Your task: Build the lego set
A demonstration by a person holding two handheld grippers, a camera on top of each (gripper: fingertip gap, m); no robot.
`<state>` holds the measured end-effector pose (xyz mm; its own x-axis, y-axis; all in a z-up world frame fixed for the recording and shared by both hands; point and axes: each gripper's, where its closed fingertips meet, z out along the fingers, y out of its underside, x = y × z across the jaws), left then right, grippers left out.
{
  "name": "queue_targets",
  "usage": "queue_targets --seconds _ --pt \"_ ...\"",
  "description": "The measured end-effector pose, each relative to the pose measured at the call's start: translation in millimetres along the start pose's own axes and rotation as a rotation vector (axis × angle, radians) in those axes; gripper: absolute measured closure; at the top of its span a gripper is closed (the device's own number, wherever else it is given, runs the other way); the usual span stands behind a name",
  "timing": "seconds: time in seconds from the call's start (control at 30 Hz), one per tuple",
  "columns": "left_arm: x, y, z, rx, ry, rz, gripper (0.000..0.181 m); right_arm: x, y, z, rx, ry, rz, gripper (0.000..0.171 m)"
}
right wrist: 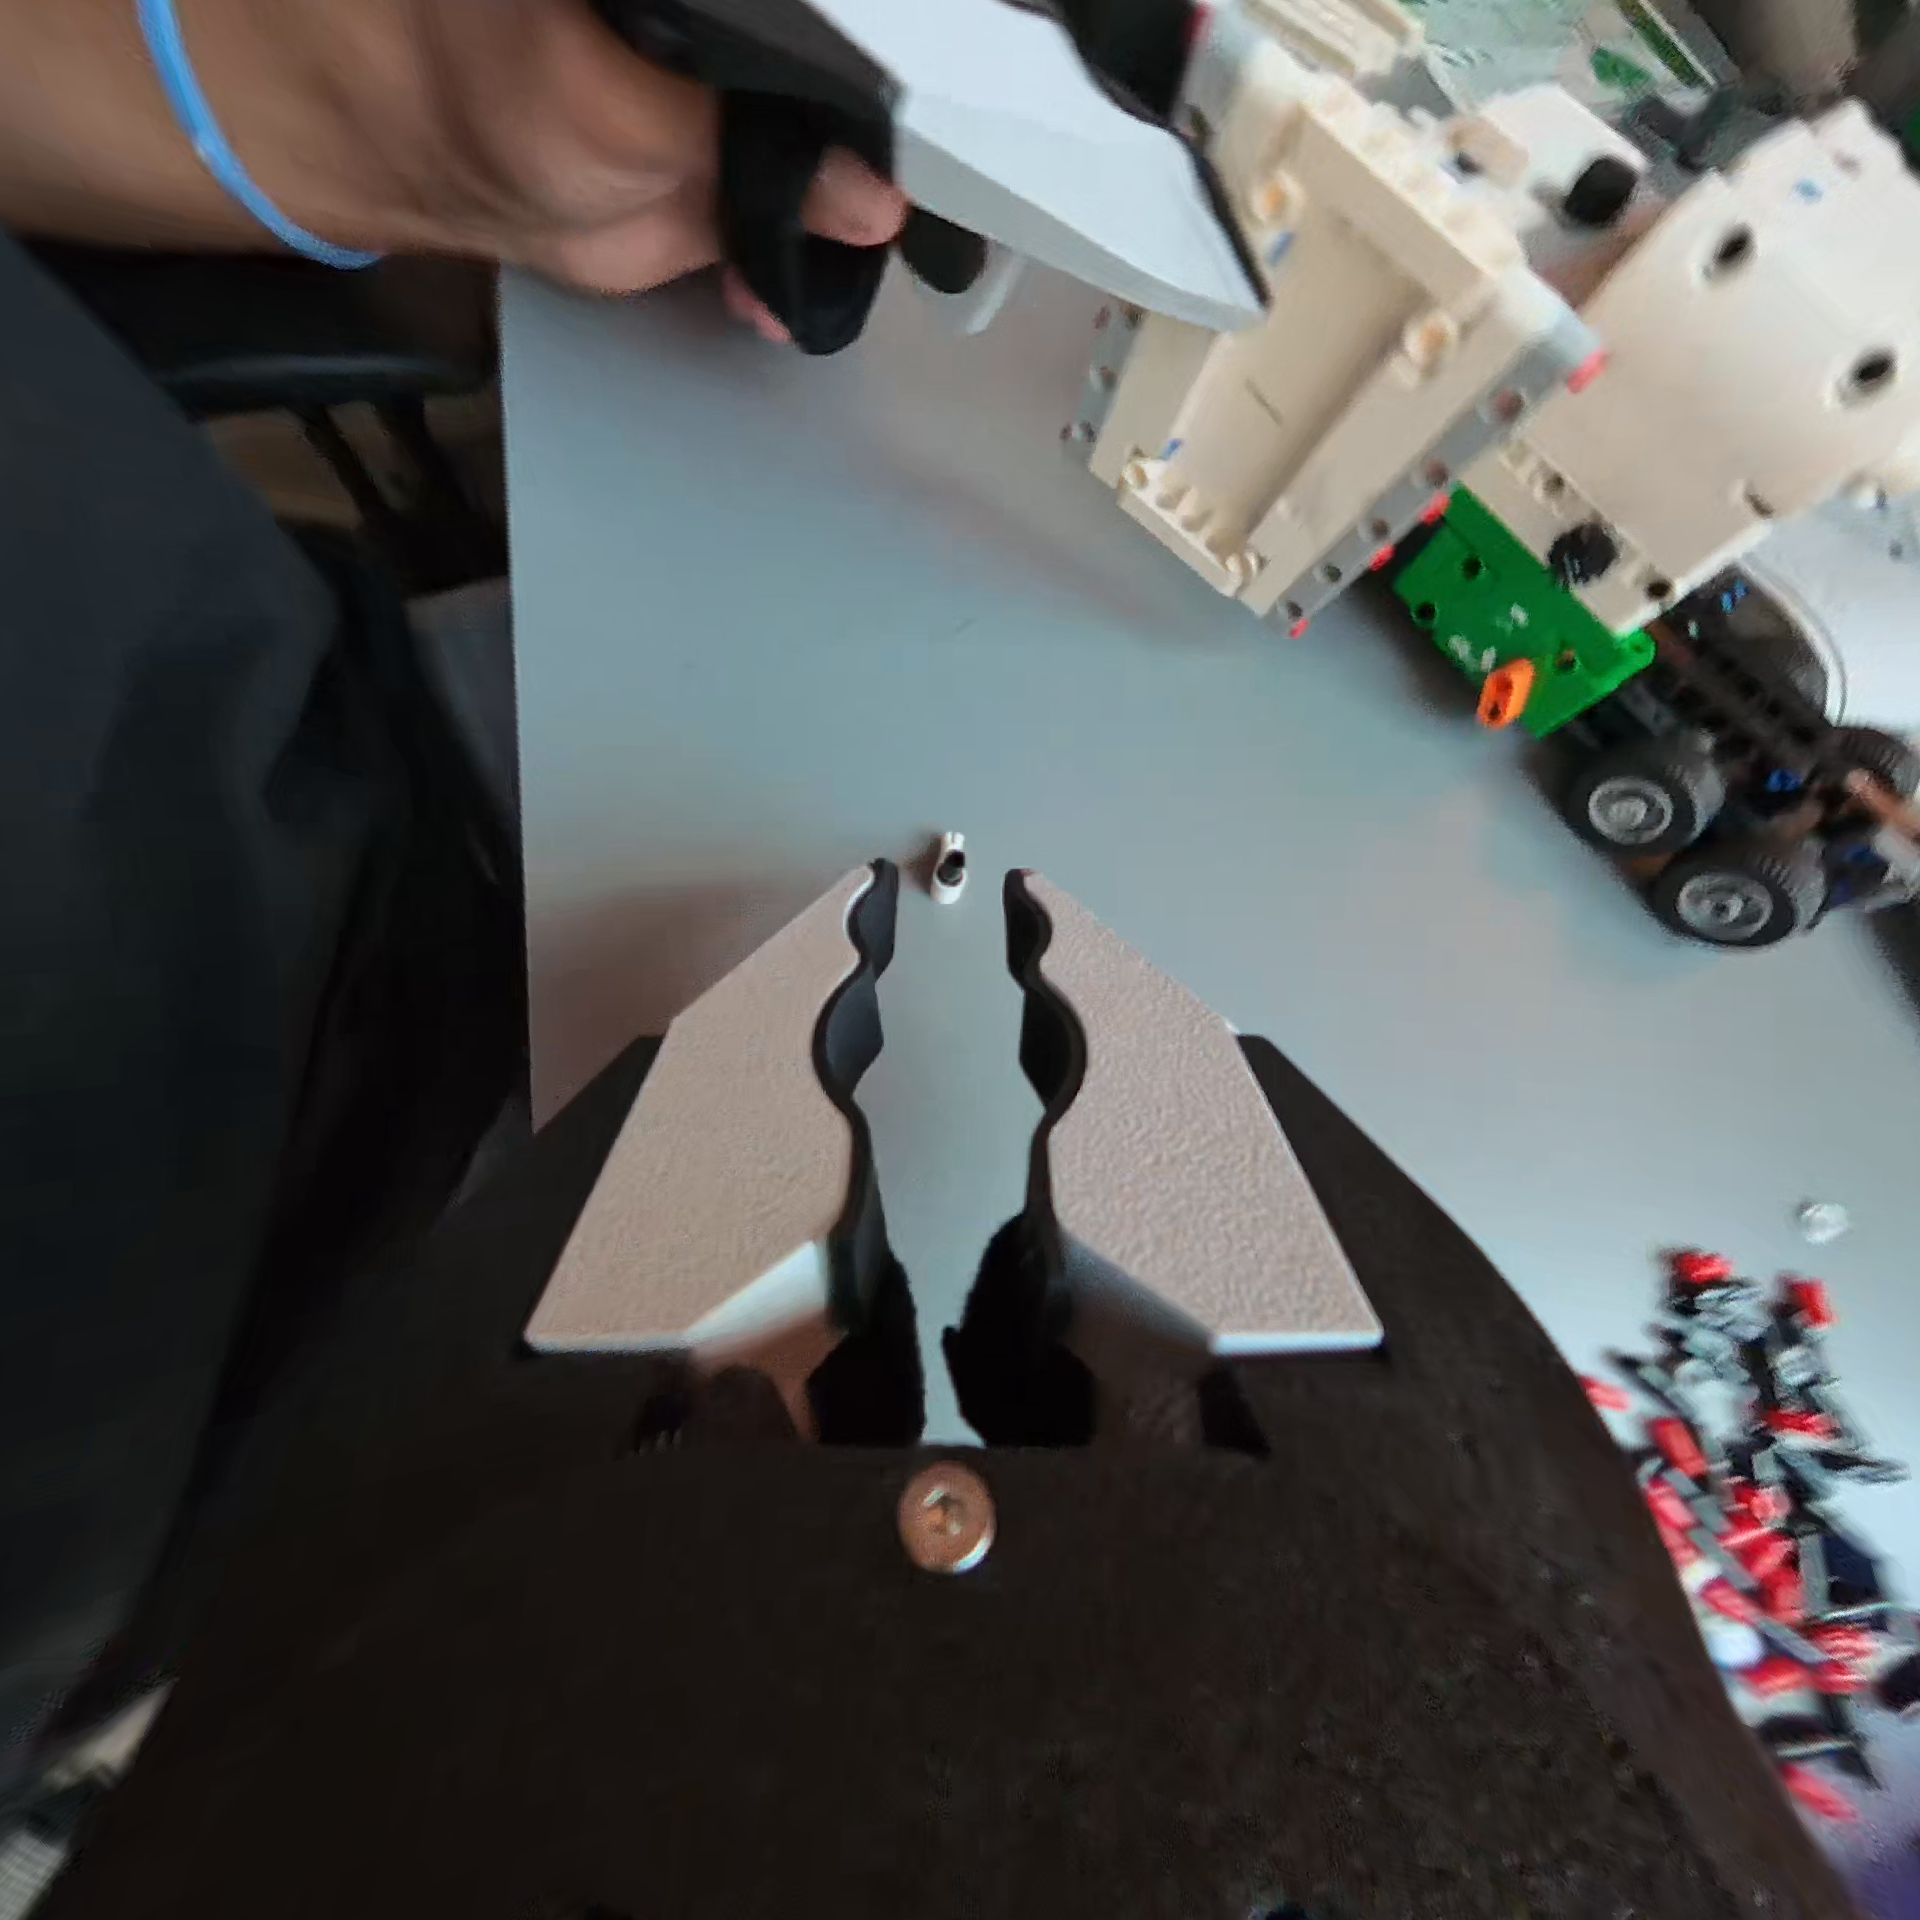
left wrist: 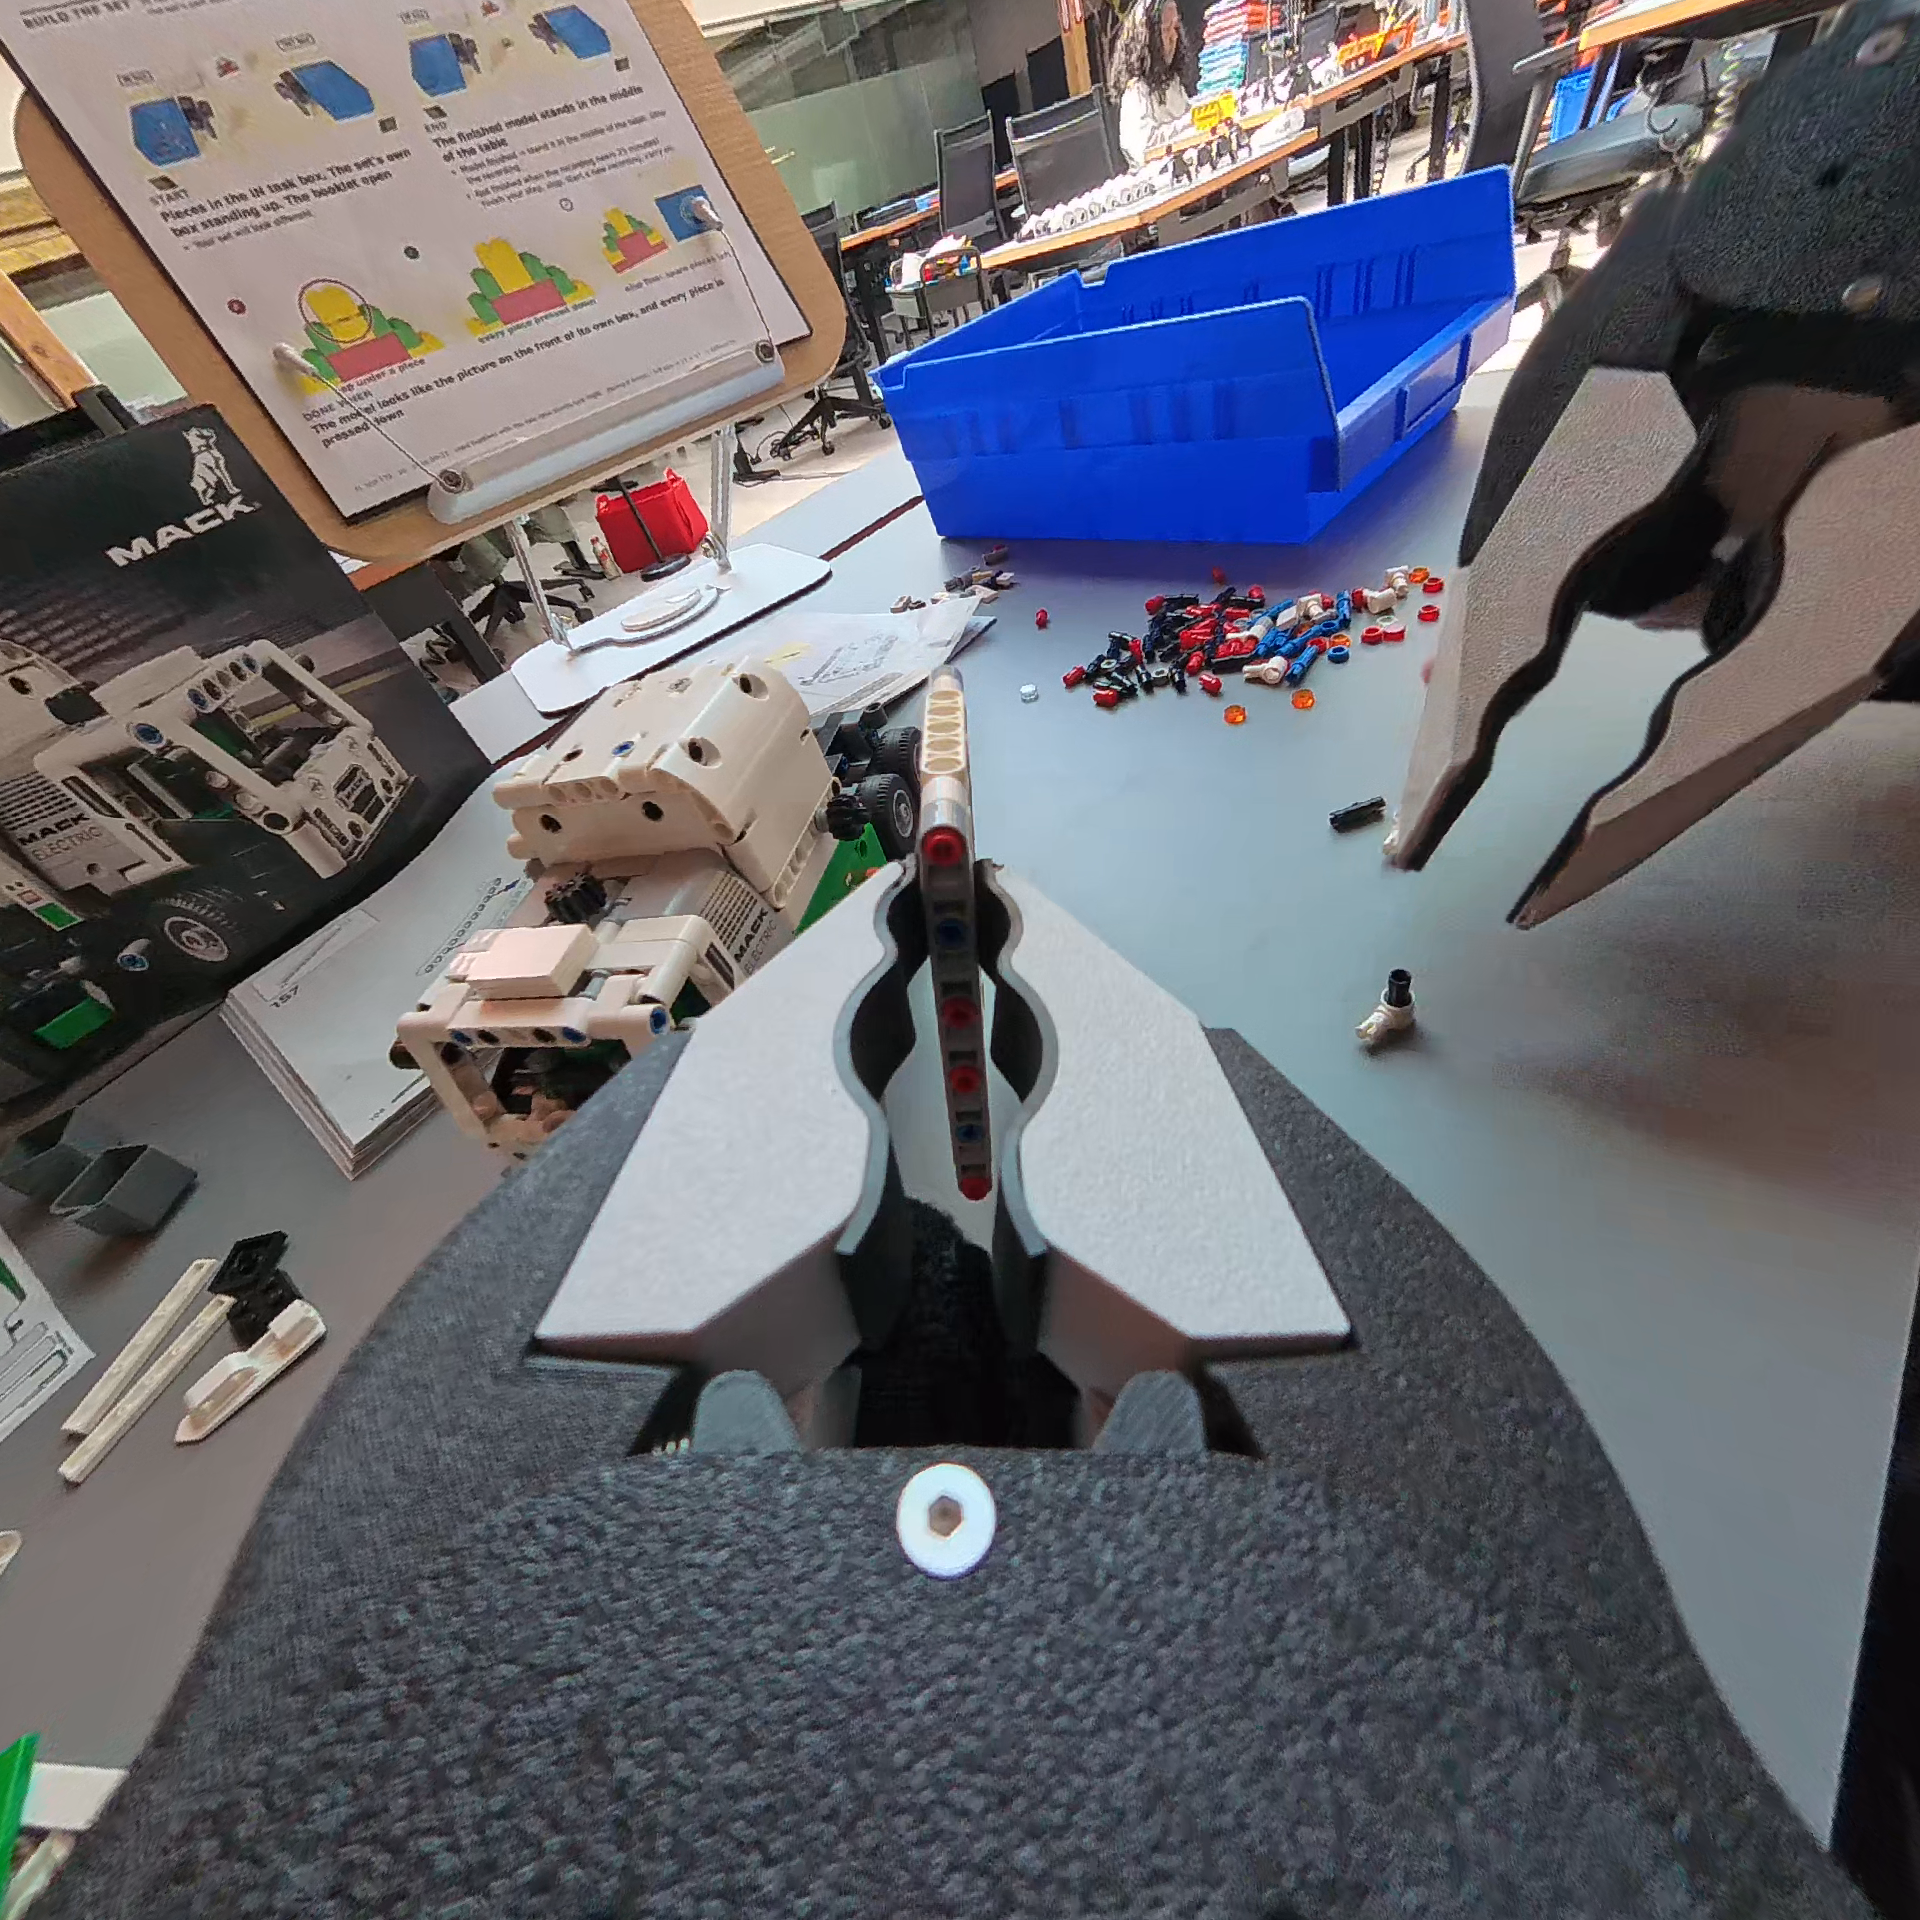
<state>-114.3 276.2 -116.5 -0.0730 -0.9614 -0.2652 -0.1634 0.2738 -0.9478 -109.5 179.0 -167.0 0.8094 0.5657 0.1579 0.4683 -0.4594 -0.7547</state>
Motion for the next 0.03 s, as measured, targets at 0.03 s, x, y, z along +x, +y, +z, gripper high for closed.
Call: queue_targets --seconds 0.03 --pt "0.4 0.3 0.3 -0.002 0.001 0.003 0.175 -0.5 0.2 -0.3 -0.032 -0.005 -0.084 0.151"
